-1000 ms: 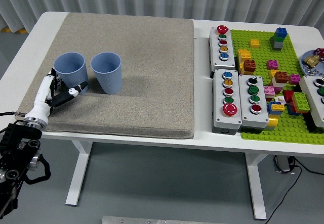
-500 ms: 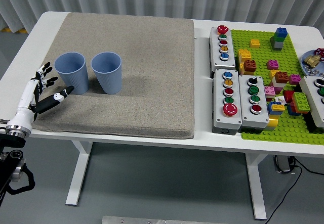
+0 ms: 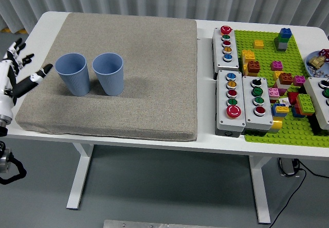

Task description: Pick cup pour cup place

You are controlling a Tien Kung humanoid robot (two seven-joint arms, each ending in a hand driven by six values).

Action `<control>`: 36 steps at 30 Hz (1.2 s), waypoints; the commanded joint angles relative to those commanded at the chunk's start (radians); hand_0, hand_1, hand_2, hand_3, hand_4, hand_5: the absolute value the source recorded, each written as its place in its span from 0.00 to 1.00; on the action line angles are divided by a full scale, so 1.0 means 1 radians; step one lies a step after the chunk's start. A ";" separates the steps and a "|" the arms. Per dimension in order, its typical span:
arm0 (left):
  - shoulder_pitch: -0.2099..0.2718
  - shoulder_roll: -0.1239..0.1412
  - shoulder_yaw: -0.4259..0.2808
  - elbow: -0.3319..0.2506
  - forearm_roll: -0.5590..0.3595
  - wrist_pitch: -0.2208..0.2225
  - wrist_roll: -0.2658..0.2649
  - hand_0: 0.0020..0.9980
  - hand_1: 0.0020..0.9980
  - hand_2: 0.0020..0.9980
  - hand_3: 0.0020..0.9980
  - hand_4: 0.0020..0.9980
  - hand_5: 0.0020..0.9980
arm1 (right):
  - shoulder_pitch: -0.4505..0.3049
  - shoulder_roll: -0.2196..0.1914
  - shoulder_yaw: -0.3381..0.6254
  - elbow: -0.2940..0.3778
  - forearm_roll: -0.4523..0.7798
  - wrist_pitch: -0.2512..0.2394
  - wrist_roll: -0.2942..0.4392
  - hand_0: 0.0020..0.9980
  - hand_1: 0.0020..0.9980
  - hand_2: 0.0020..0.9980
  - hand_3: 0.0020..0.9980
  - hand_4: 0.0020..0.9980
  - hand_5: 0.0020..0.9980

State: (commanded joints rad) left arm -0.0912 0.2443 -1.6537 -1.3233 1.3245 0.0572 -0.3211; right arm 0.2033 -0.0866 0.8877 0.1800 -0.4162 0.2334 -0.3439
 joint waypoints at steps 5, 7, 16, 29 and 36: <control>-0.090 0.013 -0.043 -0.121 -0.104 -0.025 0.047 0.81 0.84 1.00 1.00 0.99 0.68 | 0.000 -0.005 -0.003 0.000 0.006 -0.001 0.004 0.75 0.70 0.76 0.61 0.10 0.28; -0.131 0.009 -0.047 -0.143 -0.148 -0.039 0.071 0.81 0.84 1.00 1.00 0.99 0.68 | 0.001 -0.006 -0.005 0.000 0.005 -0.002 0.005 0.75 0.70 0.76 0.61 0.10 0.28; -0.322 -0.047 -0.049 -0.042 -0.197 -0.116 0.112 0.83 0.84 1.00 0.98 0.86 1.00 | 0.005 -0.004 -0.002 0.000 -0.001 -0.004 0.004 0.75 0.70 0.75 0.61 0.10 0.28; -0.363 -0.071 -0.081 0.067 -0.252 -0.124 0.066 0.87 0.91 1.00 0.99 0.86 1.00 | 0.002 0.002 0.011 0.000 -0.017 -0.006 0.002 0.75 0.70 0.75 0.61 0.10 0.27; -0.365 -0.070 -0.086 0.060 -0.220 -0.129 0.069 1.00 1.00 1.00 1.00 0.86 1.00 | 0.004 0.000 0.006 0.000 -0.010 -0.004 0.004 0.75 0.70 0.75 0.61 0.10 0.27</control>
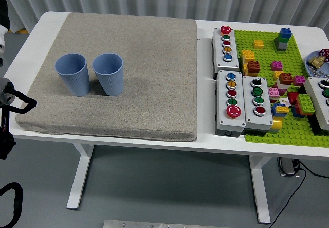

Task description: Pick cup pour cup place

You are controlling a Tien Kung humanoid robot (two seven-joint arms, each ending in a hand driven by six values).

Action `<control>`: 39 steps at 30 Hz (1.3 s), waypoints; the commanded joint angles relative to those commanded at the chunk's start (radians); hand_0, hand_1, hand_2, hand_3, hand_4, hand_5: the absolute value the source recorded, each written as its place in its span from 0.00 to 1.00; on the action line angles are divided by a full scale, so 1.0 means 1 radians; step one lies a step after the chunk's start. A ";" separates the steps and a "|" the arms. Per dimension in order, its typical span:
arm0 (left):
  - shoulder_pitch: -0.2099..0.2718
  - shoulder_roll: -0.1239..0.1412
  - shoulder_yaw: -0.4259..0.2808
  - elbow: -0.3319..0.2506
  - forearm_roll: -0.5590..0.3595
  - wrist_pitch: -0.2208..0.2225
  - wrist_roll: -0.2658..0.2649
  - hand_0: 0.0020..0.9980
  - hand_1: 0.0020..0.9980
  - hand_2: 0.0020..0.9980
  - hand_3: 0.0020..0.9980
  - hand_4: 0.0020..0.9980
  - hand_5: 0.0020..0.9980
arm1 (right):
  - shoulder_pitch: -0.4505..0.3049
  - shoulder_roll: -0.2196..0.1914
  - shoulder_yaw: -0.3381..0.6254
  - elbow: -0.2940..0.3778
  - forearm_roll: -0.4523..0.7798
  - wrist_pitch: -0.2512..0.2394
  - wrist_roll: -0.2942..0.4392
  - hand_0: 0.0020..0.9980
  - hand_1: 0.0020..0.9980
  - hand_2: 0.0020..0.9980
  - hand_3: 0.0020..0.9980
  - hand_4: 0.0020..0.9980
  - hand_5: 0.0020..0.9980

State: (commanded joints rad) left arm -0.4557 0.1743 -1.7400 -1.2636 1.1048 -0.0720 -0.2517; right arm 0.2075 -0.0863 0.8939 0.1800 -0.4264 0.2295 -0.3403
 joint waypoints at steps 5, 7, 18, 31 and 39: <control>0.004 0.001 -0.005 -0.004 0.013 -0.002 0.005 1.00 1.00 1.00 1.00 0.85 1.00 | 0.002 -0.001 0.000 0.000 0.003 0.000 0.001 0.75 0.70 0.75 0.61 0.11 0.26; 0.004 0.001 -0.005 -0.006 0.014 -0.003 0.006 1.00 1.00 1.00 1.00 0.85 1.00 | 0.003 -0.002 0.000 0.000 0.005 0.000 0.001 0.75 0.70 0.75 0.61 0.11 0.26; 0.009 -0.003 0.002 -0.026 0.018 -0.004 0.010 1.00 1.00 1.00 1.00 0.84 1.00 | 0.005 -0.004 -0.002 0.000 0.011 -0.001 0.003 0.75 0.70 0.75 0.61 0.11 0.26; 0.015 -0.007 -0.012 -0.030 0.030 0.004 -0.001 1.00 1.00 1.00 1.00 0.97 1.00 | 0.006 -0.004 -0.002 0.000 0.013 -0.001 0.003 0.75 0.70 0.75 0.61 0.11 0.26; 0.026 -0.007 -0.014 -0.029 0.025 0.016 -0.003 0.97 0.96 1.00 1.00 0.97 1.00 | 0.002 -0.001 -0.001 0.000 0.012 -0.002 0.003 0.75 0.70 0.75 0.61 0.11 0.26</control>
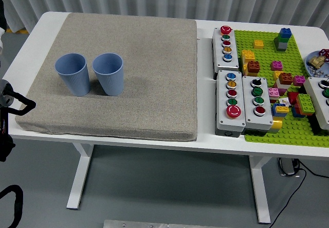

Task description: Pick cup pour cup place

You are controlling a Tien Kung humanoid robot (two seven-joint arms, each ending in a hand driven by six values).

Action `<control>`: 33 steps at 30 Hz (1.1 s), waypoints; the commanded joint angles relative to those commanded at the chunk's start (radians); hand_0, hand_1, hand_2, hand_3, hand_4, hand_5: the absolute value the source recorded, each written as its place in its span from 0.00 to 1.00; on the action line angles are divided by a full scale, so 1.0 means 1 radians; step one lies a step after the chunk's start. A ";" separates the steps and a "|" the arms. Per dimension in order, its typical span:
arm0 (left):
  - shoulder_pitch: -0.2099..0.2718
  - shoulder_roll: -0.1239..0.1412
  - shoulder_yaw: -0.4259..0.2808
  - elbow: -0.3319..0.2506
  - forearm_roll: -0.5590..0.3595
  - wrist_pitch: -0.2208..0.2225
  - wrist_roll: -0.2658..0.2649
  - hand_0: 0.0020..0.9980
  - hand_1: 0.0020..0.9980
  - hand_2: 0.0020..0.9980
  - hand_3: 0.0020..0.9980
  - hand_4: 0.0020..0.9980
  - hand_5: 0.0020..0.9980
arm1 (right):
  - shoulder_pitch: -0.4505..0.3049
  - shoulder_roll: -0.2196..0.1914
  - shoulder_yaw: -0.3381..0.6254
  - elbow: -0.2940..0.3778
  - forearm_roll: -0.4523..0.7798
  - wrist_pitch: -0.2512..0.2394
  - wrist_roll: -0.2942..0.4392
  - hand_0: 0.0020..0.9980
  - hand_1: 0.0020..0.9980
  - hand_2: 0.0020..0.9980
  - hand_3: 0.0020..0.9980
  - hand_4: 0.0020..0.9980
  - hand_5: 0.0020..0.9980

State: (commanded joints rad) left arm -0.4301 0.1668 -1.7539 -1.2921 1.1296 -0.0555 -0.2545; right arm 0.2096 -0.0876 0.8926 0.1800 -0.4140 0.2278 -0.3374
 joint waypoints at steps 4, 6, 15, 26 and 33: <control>0.007 -0.002 -0.001 -0.001 0.001 0.002 0.001 0.97 0.96 1.00 1.00 0.97 1.00 | -0.004 0.001 0.002 0.000 -0.006 0.000 -0.001 0.75 0.70 0.75 0.61 0.11 0.26; 0.010 -0.002 0.001 -0.002 0.003 0.002 0.002 0.93 0.97 1.00 1.00 0.96 1.00 | -0.006 0.001 0.002 0.000 -0.007 0.000 -0.001 0.75 0.70 0.75 0.61 0.11 0.26; 0.019 -0.004 0.000 -0.002 0.008 0.000 0.005 0.97 0.98 1.00 1.00 0.96 1.00 | -0.011 0.002 0.003 0.000 -0.011 0.001 -0.002 0.75 0.70 0.75 0.61 0.11 0.26; 0.017 -0.004 -0.004 -0.004 0.008 0.000 0.007 0.97 0.98 1.00 1.00 0.95 1.00 | -0.006 0.001 0.000 0.000 -0.002 0.001 0.001 0.75 0.70 0.75 0.61 0.11 0.26; 0.016 -0.003 -0.009 -0.005 0.007 0.000 0.008 0.97 0.98 1.00 1.00 0.95 1.00 | -0.003 0.001 0.000 0.000 0.001 -0.001 0.003 0.75 0.70 0.75 0.61 0.11 0.26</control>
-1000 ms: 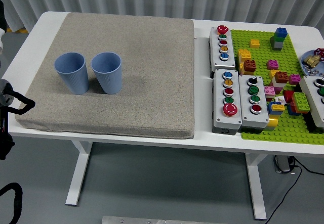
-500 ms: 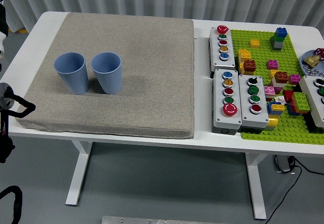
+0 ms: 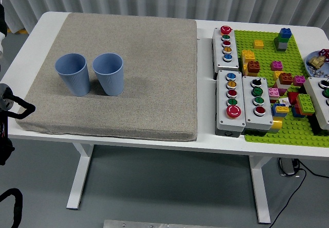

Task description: Pick cup pour cup place

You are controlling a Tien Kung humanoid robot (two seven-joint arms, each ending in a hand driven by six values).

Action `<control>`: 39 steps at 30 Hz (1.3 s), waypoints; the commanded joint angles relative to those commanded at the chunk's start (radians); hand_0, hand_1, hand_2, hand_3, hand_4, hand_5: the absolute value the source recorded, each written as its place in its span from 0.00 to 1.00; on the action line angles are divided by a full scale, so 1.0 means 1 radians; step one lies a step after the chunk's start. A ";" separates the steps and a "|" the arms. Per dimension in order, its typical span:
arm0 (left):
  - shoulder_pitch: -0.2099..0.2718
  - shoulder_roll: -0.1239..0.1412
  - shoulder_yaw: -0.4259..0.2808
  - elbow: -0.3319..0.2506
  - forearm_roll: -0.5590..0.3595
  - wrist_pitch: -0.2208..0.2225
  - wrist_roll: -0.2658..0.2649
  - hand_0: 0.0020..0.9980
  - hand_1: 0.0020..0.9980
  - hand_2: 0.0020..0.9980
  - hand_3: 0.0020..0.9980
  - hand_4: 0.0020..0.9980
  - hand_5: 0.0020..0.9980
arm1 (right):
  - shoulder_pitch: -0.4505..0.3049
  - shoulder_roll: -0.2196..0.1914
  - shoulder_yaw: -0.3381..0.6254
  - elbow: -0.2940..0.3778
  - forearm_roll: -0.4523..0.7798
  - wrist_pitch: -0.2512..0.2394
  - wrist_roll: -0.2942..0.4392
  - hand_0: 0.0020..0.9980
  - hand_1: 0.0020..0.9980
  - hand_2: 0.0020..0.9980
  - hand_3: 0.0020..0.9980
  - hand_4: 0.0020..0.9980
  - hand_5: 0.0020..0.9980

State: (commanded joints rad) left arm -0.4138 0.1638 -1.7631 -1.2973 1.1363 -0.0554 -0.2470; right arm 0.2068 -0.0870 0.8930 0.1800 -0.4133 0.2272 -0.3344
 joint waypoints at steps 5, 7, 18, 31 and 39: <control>0.000 0.000 -0.002 0.000 0.001 0.000 0.000 0.97 0.98 1.00 1.00 0.94 1.00 | 0.000 0.000 -0.001 0.000 0.002 0.000 0.001 0.75 0.70 0.75 0.61 0.11 0.26; -0.001 0.000 -0.004 0.001 0.000 -0.001 0.000 0.97 0.98 1.00 1.00 0.94 1.00 | 0.001 -0.001 -0.001 0.000 0.002 0.000 0.001 0.75 0.70 0.75 0.61 0.11 0.26; -0.002 0.000 -0.006 0.001 0.000 0.000 0.001 0.97 0.98 1.00 1.00 0.94 1.00 | 0.003 -0.001 -0.001 0.000 0.004 -0.001 0.001 0.75 0.70 0.75 0.61 0.11 0.26; 0.000 -0.001 -0.004 -0.001 -0.013 0.001 0.002 0.97 0.98 1.00 1.00 0.94 1.00 | 0.002 0.001 0.004 0.000 -0.001 -0.002 -0.001 0.75 0.70 0.75 0.61 0.11 0.26; 0.006 -0.001 -0.003 -0.003 -0.004 0.006 0.005 0.97 0.98 1.00 1.00 0.94 1.00 | -0.004 0.002 0.004 0.000 -0.006 -0.002 -0.002 0.75 0.70 0.75 0.61 0.11 0.26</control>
State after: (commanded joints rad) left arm -0.4077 0.1630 -1.7663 -1.3001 1.1325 -0.0496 -0.2425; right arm 0.2025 -0.0849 0.8973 0.1800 -0.4188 0.2256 -0.3369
